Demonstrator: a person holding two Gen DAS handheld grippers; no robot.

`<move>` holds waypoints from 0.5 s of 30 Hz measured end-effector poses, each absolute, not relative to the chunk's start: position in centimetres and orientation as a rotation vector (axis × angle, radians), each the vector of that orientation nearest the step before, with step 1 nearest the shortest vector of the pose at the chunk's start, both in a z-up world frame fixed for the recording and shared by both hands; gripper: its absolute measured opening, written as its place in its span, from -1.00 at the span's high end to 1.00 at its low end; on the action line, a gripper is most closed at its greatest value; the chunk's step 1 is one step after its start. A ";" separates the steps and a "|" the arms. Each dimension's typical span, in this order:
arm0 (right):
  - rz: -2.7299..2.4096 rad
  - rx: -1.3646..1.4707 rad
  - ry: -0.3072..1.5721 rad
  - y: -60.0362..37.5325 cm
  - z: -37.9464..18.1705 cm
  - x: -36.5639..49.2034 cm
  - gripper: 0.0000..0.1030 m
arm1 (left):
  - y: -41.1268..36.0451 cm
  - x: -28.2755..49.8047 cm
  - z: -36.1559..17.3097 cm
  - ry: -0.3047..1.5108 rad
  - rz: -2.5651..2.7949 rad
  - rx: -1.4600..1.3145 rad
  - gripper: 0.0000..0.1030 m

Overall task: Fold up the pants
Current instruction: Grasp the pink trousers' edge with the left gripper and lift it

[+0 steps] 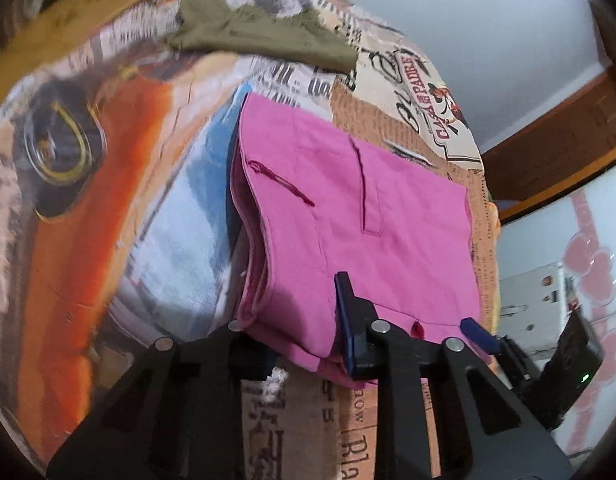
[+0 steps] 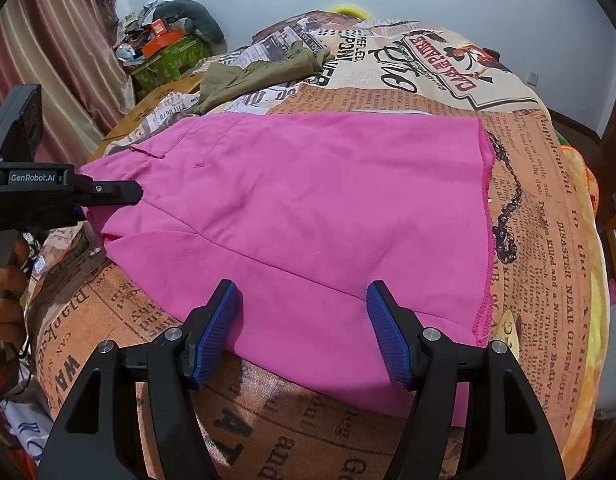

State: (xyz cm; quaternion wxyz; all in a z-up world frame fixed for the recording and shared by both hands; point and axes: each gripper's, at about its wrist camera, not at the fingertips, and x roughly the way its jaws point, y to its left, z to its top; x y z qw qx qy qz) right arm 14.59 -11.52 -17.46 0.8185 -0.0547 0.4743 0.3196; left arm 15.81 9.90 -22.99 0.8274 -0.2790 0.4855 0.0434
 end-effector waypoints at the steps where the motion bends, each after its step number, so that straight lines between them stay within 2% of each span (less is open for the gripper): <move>1: 0.680 -0.117 1.013 -11.5 -17.4 14.6 -0.23 | 9.8 15.7 -22.5 1.013 0.106 -0.558 0.55; 5: 0.681 -0.127 1.014 -11.5 -17.3 14.6 -0.23 | 10.2 15.1 -20.8 0.955 0.176 -0.432 0.60; 15: 0.671 -0.099 1.028 -11.9 -17.5 14.7 -0.23 | 13.6 13.8 -18.8 0.903 0.278 -0.344 0.62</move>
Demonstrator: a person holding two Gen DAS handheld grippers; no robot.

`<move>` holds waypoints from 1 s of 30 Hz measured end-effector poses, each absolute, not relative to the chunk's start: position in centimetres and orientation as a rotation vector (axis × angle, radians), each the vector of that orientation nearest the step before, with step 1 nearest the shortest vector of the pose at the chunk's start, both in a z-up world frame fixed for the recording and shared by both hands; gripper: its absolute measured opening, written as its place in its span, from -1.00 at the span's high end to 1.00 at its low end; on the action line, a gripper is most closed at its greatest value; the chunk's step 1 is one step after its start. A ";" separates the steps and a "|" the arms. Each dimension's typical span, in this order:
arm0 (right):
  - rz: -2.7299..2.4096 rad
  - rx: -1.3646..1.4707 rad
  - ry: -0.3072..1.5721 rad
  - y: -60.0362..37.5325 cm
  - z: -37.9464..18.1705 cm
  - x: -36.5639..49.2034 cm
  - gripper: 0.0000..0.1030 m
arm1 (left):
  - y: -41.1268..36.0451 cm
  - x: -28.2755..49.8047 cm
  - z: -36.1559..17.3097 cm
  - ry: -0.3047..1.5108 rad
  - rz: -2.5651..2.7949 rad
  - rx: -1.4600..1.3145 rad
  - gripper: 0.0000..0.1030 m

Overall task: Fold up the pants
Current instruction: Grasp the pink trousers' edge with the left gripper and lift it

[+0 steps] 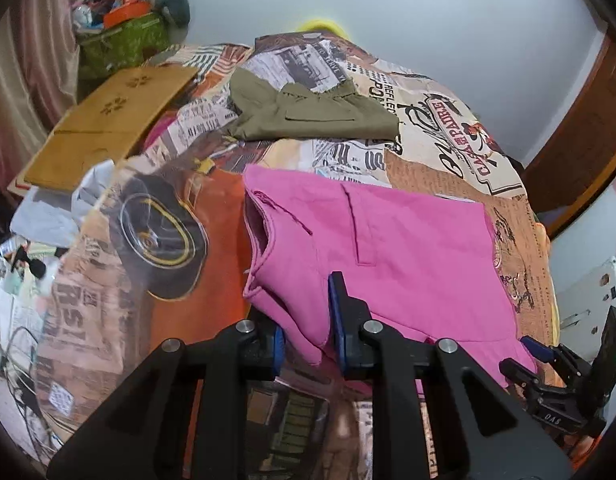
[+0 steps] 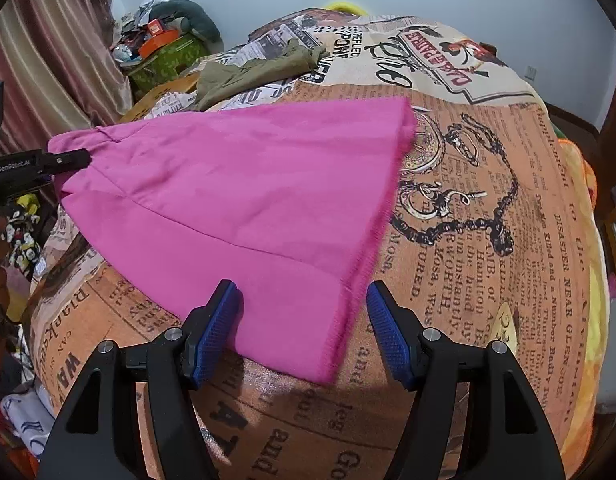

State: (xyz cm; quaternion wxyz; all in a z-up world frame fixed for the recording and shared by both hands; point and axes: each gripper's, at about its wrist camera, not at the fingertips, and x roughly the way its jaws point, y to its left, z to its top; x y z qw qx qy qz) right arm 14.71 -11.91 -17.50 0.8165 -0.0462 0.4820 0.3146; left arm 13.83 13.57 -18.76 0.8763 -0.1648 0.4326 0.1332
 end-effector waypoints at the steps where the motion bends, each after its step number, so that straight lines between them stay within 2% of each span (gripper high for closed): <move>1: 0.667 -0.094 1.030 -11.9 -17.5 14.7 -0.23 | 13.1 14.0 -18.4 0.896 0.275 -0.312 0.62; 12: 0.610 -0.091 1.018 -14.1 -17.0 14.4 -0.23 | 5.6 15.3 -14.5 0.783 0.152 -0.015 0.63; 30: 0.577 -0.020 1.043 -17.0 -18.2 14.8 -0.23 | -2.2 18.6 -13.9 0.826 -0.066 -0.039 0.63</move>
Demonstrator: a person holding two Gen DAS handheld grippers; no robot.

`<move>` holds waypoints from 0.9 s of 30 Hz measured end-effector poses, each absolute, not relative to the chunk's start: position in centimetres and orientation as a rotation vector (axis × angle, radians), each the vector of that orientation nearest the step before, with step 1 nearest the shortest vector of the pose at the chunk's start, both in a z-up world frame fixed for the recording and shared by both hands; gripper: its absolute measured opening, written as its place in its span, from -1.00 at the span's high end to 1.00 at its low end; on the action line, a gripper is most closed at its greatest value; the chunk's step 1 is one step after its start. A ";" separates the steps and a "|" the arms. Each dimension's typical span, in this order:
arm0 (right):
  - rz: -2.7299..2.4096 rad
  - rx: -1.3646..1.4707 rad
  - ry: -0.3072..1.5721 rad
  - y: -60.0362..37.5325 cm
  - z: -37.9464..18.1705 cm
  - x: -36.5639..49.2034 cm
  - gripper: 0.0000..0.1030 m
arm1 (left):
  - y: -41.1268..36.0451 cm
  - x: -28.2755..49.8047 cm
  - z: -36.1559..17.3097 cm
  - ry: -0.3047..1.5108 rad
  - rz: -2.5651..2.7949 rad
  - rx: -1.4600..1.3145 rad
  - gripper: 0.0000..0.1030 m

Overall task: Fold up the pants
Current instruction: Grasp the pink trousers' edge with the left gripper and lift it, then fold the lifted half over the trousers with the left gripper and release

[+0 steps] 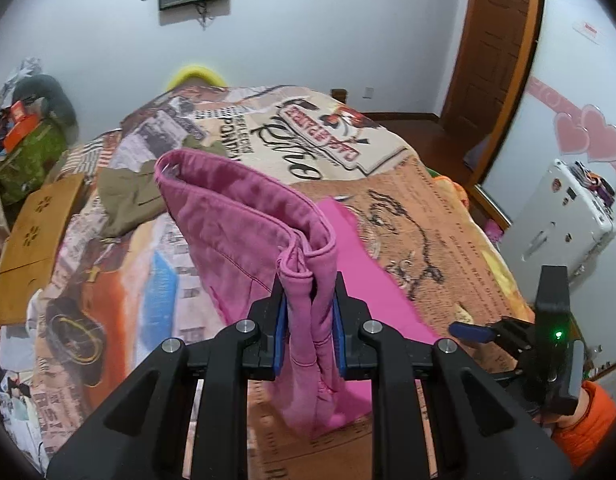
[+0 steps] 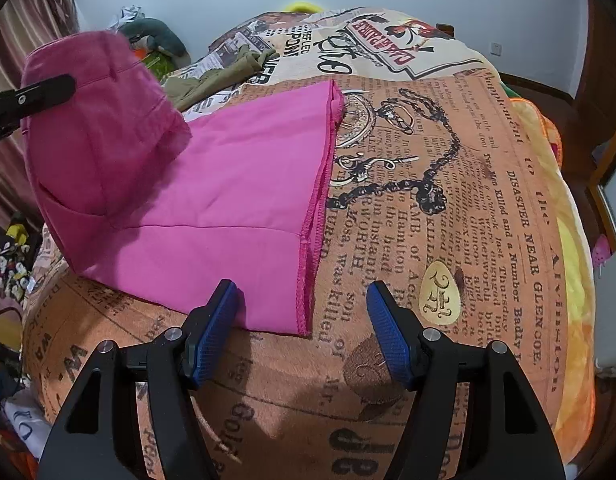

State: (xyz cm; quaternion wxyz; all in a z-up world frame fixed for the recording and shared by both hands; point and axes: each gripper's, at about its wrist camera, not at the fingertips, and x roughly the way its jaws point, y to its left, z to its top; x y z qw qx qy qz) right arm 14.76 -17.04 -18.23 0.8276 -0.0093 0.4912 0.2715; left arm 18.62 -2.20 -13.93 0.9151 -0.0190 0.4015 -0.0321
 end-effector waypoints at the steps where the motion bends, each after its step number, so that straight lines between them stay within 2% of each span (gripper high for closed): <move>1: 0.578 -0.018 1.043 -17.1 -18.3 14.9 -0.23 | -2.6 18.8 -14.1 0.834 -0.077 -0.040 0.63; 12: 0.536 -0.010 1.023 -18.8 -17.7 15.3 -0.23 | -6.7 20.8 -16.5 0.924 -0.188 -0.032 0.67; 23: 0.544 0.012 1.050 -19.2 -18.6 15.3 -0.23 | -8.9 22.3 -21.3 1.092 -0.264 -0.050 0.67; 27: 0.541 0.014 1.051 -19.1 -18.6 15.2 -0.23 | -9.1 22.2 -21.4 1.101 -0.273 -0.039 0.62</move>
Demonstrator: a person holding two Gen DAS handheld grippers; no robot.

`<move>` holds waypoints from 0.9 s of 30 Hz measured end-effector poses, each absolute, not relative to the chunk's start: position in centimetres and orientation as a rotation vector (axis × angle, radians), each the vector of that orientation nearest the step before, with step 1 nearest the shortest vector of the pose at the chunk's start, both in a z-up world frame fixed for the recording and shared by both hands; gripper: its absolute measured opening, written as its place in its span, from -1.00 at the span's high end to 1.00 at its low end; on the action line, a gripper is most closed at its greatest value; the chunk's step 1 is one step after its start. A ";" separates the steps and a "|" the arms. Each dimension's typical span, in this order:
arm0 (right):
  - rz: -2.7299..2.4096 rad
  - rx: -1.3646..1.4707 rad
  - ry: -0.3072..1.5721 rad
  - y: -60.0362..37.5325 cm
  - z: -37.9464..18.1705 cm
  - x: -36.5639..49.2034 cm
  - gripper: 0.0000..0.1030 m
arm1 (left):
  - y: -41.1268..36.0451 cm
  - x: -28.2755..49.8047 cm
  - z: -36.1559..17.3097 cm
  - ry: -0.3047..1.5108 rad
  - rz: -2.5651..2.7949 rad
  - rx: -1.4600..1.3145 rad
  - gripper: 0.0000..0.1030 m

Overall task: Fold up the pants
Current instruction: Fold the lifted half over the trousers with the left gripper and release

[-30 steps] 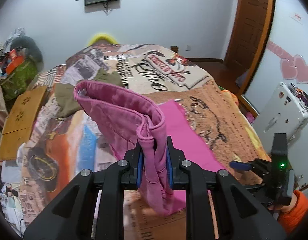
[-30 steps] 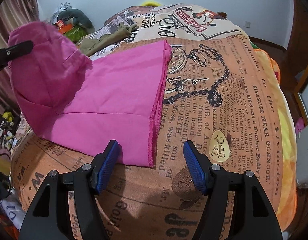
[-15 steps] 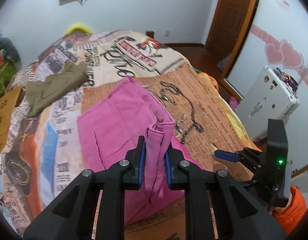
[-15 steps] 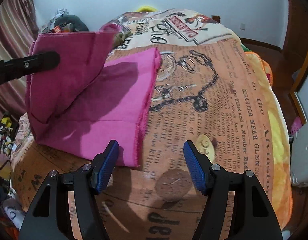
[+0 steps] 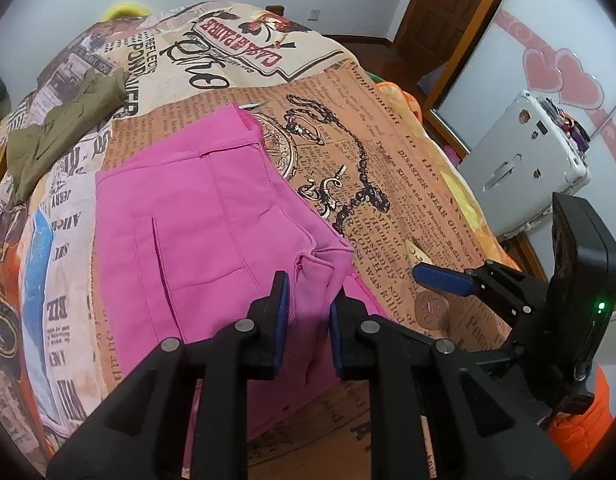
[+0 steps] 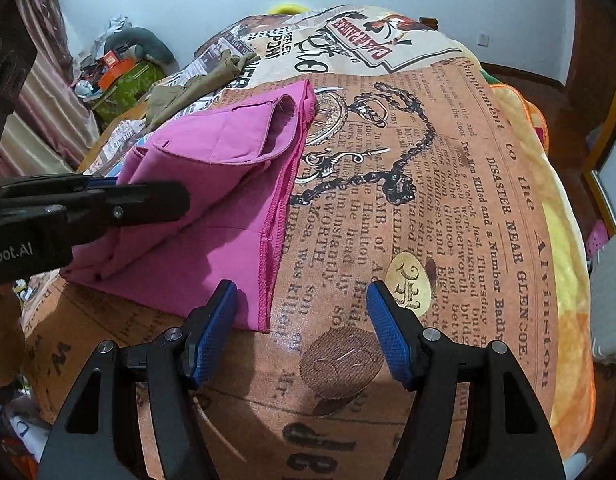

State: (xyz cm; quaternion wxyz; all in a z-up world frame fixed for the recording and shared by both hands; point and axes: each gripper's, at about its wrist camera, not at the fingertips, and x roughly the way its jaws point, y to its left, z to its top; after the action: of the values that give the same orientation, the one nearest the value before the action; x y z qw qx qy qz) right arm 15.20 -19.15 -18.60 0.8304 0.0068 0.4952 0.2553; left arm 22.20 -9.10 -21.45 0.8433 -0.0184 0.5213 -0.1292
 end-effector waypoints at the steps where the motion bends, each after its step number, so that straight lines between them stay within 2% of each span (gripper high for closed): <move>1: 0.541 0.014 1.051 -19.2 -18.6 15.3 -0.23 | -9.1 22.1 -21.4 1.101 -0.277 -0.034 0.56; 2: 0.540 0.012 1.050 -19.2 -18.6 15.2 -0.23 | -9.2 22.1 -21.3 1.102 -0.281 -0.032 0.50; 4: 0.536 0.008 1.049 -19.1 -18.6 15.2 -0.23 | -9.0 21.9 -21.2 1.106 -0.284 -0.037 0.10; 6: 0.530 0.003 1.047 -19.1 -18.5 15.1 -0.23 | -8.7 21.6 -20.9 1.102 -0.281 -0.058 -0.03; 14: 0.501 -0.017 1.010 -19.1 -17.5 14.7 -0.23 | -6.1 20.7 -17.4 1.013 -0.237 -0.087 -0.03; 17: 0.499 -0.013 0.973 -19.2 -16.6 14.5 -0.23 | -4.1 20.5 -15.8 0.955 -0.185 -0.065 -0.10; 19: 0.500 -0.007 0.953 -19.2 -16.0 14.5 -0.23 | -2.6 20.5 -15.2 0.927 -0.141 -0.047 -0.23; 27: 0.503 0.019 0.865 -17.7 -13.1 14.6 -0.23 | 3.5 21.2 -15.8 0.933 0.015 -0.013 -0.27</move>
State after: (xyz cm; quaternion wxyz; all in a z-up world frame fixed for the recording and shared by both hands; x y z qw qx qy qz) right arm 14.62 -17.75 -13.09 0.8775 0.0091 0.4145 0.2410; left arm 21.23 3.48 -15.82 0.8930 -0.0063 0.4500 0.0073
